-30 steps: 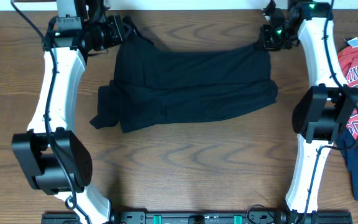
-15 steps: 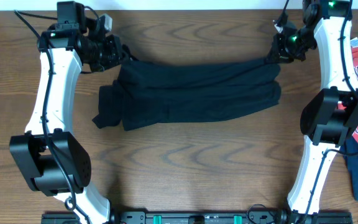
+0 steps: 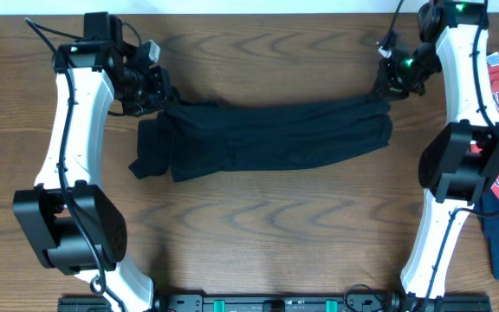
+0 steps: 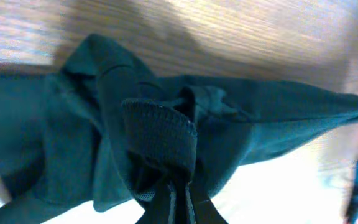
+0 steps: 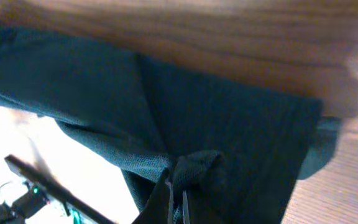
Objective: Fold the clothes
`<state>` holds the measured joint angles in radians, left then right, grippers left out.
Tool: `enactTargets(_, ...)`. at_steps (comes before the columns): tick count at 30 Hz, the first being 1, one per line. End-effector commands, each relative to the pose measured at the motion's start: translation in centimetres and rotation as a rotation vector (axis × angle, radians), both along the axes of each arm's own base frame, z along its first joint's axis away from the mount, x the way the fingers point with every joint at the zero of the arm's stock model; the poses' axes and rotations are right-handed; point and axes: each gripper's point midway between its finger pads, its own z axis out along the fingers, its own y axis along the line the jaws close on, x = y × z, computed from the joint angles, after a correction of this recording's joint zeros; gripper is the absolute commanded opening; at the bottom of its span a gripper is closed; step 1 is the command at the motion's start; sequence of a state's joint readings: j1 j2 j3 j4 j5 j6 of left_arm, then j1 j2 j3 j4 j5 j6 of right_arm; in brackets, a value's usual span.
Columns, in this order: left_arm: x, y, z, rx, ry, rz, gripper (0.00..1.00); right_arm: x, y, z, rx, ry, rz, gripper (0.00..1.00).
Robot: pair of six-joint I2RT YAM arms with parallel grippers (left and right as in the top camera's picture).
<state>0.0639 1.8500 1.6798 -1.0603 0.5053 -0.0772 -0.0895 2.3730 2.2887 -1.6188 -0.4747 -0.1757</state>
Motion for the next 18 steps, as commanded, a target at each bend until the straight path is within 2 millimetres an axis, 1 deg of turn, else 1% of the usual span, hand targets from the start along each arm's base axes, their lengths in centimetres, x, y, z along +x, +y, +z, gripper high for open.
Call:
enactTargets(1, -1.2, 1.8, 0.3, 0.116, -0.044, 0.007, 0.06, -0.9, 1.8, 0.0, 0.052, -0.015, 0.072, 0.01)
enactTargets(4, -2.1, 1.7, 0.2, 0.121, -0.109, 0.011, 0.06, -0.8, 2.7, -2.0, 0.06, -0.019, 0.088, 0.01)
enactTargets(6, -3.0, 1.7, 0.1, 0.127, -0.158, 0.016, 0.06, -0.7, 3.4, -2.4, 0.085, -0.022, 0.088, 0.01)
enactTargets(8, -4.4, 1.7, -0.7, 0.132, -0.186, 0.023, 0.06, -0.9, 4.0, -2.8, 0.099, -0.017, 0.095, 0.02)
enactTargets(10, -5.7, 2.0, -2.3, 0.154, -0.182, 0.034, 0.06, -0.9, 4.4, -3.2, 0.095, -0.019, 0.106, 0.02)
enactTargets(13, -6.6, 2.0, -5.0, 0.131, -0.144, 0.102, 0.06, -0.9, 4.6, -3.5, 0.085, -0.013, 0.094, 0.02)
enactTargets(16, -7.9, 1.7, -7.9, 0.113, -0.094, 0.122, 0.06, -1.1, 4.2, -4.1, 0.059, 0.014, 0.069, 0.01)
enactTargets(18, -8.4, 1.6, -9.2, 0.112, -0.087, 0.124, 0.06, -1.3, 3.4, -5.1, 0.002, 0.045, 0.027, 0.02)
